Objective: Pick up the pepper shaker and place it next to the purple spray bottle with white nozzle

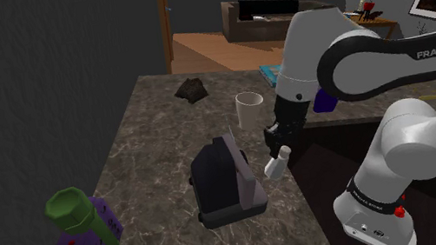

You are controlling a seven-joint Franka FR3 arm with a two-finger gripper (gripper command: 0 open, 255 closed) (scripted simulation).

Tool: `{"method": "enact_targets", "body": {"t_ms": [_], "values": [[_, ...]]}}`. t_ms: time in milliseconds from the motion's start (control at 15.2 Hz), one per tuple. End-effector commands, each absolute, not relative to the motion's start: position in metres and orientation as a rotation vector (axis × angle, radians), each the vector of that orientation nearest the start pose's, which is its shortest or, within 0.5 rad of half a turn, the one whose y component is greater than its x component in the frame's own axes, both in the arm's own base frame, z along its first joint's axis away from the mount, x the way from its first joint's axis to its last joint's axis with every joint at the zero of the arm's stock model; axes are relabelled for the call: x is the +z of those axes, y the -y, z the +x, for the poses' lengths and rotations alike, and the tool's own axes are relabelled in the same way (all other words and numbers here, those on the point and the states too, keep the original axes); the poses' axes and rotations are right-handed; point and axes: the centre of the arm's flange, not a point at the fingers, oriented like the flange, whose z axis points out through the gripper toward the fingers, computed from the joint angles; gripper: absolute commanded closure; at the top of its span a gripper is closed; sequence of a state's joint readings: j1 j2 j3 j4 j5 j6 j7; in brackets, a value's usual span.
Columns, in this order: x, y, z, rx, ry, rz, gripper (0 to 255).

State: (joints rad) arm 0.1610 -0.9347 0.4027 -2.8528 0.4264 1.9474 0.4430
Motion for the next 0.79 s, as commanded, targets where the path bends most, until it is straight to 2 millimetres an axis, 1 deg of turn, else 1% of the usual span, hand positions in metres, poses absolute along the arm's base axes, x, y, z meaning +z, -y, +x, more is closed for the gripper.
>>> {"method": "enact_targets", "body": {"t_ms": [0,726], "values": [[0.421,-0.162,0.235,0.028,-0.294,-3.053,255],[0.479,-0.162,0.235,0.028,-0.294,-3.053,255]]}}
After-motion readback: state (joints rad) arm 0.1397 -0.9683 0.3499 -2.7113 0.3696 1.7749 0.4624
